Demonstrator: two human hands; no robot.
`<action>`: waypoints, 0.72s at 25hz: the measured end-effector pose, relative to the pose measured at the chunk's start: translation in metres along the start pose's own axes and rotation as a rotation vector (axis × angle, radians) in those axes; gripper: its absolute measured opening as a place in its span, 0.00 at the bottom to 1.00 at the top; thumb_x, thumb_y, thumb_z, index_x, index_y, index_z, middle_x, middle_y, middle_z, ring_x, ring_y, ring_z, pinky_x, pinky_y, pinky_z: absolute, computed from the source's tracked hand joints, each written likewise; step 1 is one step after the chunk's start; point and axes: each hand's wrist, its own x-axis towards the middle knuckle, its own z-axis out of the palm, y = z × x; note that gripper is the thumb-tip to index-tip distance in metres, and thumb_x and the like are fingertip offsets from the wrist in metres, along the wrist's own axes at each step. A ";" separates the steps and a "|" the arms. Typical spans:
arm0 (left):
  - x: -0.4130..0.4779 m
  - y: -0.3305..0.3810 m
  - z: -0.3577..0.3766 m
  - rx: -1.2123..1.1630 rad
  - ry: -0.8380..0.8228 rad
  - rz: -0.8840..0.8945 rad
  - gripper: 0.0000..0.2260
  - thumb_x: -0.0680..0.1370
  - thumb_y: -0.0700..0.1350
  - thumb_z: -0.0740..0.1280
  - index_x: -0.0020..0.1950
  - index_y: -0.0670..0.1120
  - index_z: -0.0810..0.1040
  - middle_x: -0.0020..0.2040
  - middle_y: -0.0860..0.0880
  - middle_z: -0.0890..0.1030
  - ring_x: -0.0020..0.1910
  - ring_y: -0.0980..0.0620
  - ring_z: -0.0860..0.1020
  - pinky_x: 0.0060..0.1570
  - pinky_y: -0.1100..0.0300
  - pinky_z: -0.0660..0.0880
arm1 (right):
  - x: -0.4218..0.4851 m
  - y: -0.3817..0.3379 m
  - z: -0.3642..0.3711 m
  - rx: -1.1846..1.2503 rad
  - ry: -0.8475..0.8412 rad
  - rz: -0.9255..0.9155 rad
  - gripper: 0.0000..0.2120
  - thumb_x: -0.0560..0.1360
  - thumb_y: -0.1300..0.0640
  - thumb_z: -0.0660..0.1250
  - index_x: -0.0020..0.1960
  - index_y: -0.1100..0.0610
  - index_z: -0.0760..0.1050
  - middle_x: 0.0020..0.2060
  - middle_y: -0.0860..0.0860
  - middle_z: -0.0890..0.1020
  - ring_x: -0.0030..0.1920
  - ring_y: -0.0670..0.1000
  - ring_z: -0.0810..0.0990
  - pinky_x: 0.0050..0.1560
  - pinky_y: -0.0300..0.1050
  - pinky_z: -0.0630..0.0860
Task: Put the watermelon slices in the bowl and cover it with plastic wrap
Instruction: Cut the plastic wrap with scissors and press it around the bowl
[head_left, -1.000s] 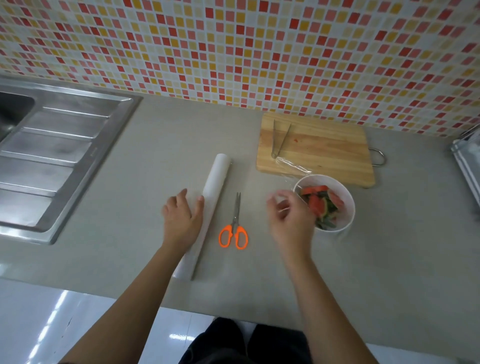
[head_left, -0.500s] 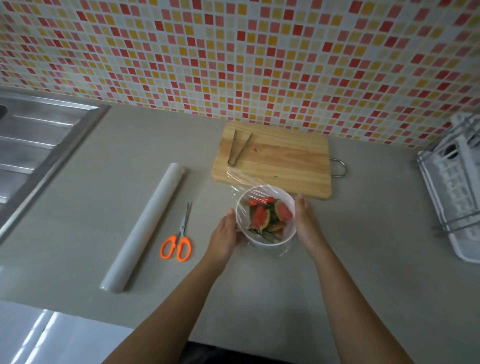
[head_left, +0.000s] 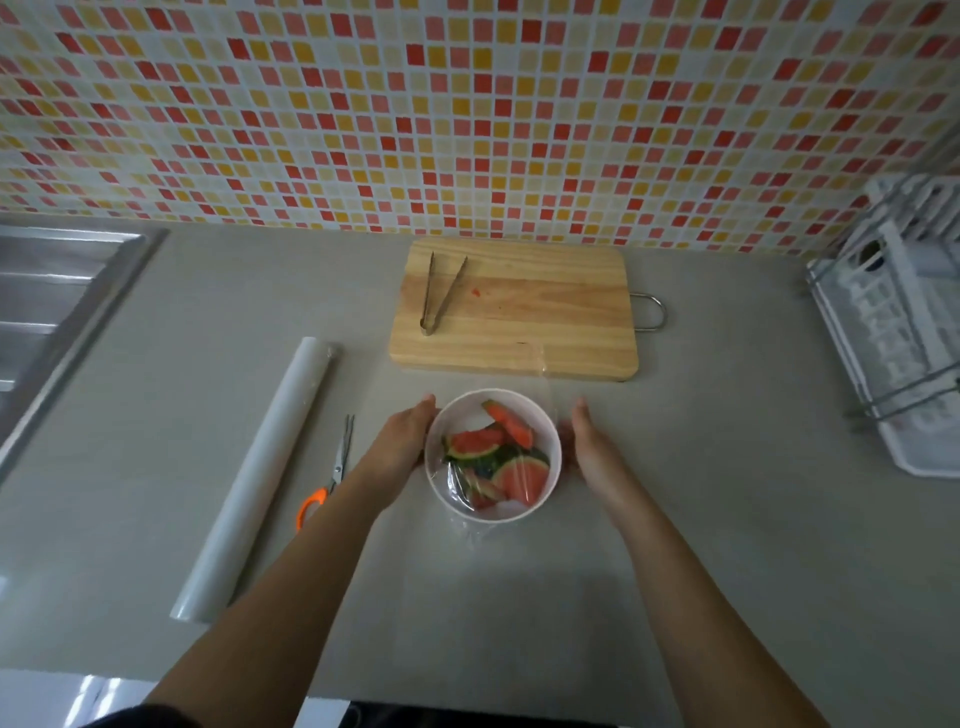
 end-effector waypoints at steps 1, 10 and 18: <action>0.002 -0.001 -0.002 0.021 -0.008 0.003 0.26 0.80 0.57 0.53 0.44 0.37 0.80 0.34 0.46 0.79 0.35 0.49 0.78 0.36 0.60 0.74 | 0.007 -0.009 0.000 0.006 0.002 -0.018 0.36 0.74 0.30 0.40 0.42 0.53 0.79 0.50 0.56 0.82 0.54 0.56 0.79 0.63 0.54 0.71; 0.018 -0.020 -0.021 0.004 0.400 0.034 0.16 0.81 0.50 0.55 0.37 0.45 0.70 0.36 0.38 0.76 0.40 0.40 0.77 0.47 0.45 0.75 | 0.040 -0.020 0.005 0.433 0.173 0.054 0.13 0.78 0.48 0.60 0.40 0.55 0.73 0.28 0.52 0.75 0.31 0.53 0.72 0.35 0.47 0.67; 0.020 0.017 -0.020 0.535 0.219 0.188 0.31 0.80 0.61 0.50 0.38 0.39 0.80 0.36 0.45 0.80 0.34 0.53 0.75 0.36 0.62 0.67 | 0.037 -0.036 -0.013 0.040 -0.063 0.116 0.30 0.68 0.28 0.57 0.21 0.50 0.75 0.20 0.43 0.76 0.24 0.44 0.74 0.32 0.42 0.67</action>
